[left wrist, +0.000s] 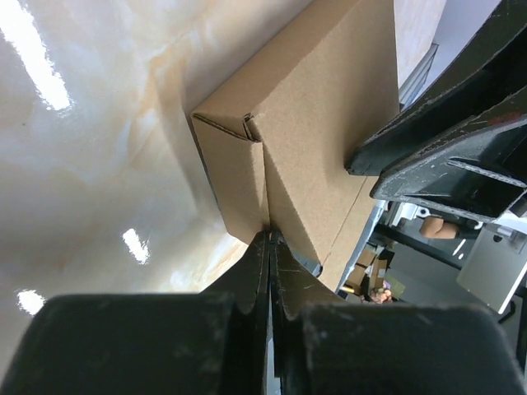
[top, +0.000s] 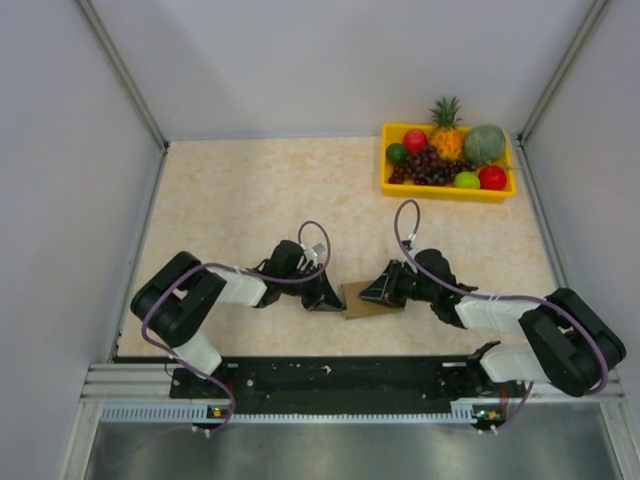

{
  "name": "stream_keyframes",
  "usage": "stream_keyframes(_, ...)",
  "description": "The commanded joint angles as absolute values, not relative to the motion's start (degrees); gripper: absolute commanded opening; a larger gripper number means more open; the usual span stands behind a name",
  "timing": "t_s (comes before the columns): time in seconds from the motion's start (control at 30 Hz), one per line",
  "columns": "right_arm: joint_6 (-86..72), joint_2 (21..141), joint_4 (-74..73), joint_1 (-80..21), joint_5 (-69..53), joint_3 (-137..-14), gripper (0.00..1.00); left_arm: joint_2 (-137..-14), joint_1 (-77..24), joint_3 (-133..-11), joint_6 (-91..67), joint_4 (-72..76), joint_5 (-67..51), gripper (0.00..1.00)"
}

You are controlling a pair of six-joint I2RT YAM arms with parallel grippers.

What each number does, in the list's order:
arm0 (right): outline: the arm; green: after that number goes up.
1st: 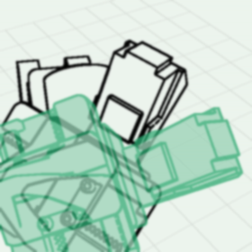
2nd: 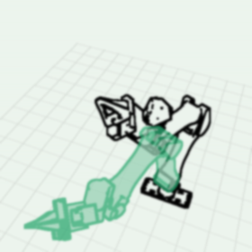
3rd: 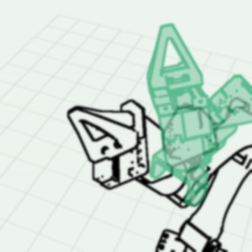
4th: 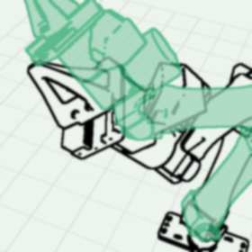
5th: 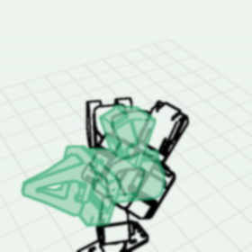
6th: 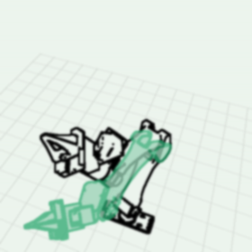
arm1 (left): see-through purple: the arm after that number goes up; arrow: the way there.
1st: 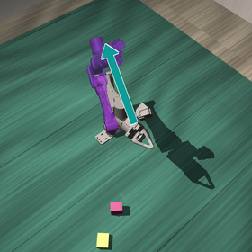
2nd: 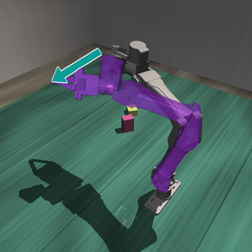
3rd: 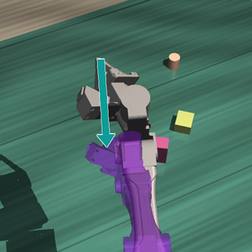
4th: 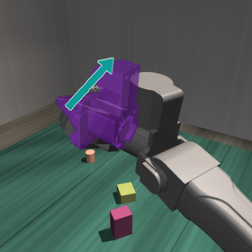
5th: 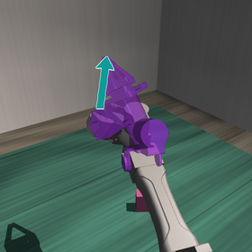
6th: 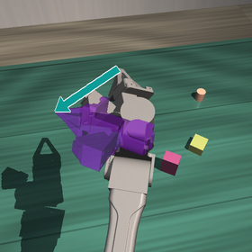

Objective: Fold the paper box

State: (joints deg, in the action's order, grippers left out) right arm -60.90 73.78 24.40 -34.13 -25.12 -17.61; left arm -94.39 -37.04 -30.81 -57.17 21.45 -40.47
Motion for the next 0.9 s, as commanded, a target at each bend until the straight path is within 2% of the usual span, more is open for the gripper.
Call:
stream_keyframes(0.0,-60.4,75.6,25.5,-35.2,-23.6,-17.1,0.21,-95.0,-38.8,-33.2,-55.0,21.3,-37.5,0.00)
stream_keyframes(0.17,-61.9,75.7,25.4,-35.2,-22.2,-16.7,0.21,-94.3,-39.5,-36.8,-49.7,13.5,-37.4,0.00)
stream_keyframes(0.4,-62.1,74.1,24.7,-35.2,-20.0,-15.6,0.22,-93.5,-40.6,-38.4,-52.8,15.0,-37.1,0.00)
stream_keyframes(0.53,-55.3,70.1,12.6,-35.1,-17.4,-21.2,0.27,-93.4,-40.4,-38.2,-52.7,14.8,-36.4,0.00)
stream_keyframes(0.67,-45.0,65.5,-4.0,-34.7,-12.6,-27.6,0.43,-94.0,-40.6,-37.4,-52.9,15.8,-36.4,0.00)
stream_keyframes(0.7,-43.0,65.1,-9.9,-34.6,-11.9,-28.9,0.43,-94.0,-40.5,-37.4,-52.6,15.6,-36.4,0.00)
stream_keyframes(0.87,-36.0,60.6,-18.5,-34.4,-7.5,-33.0,0.50,-94.1,-40.5,-37.4,-52.4,15.8,-36.6,0.00)
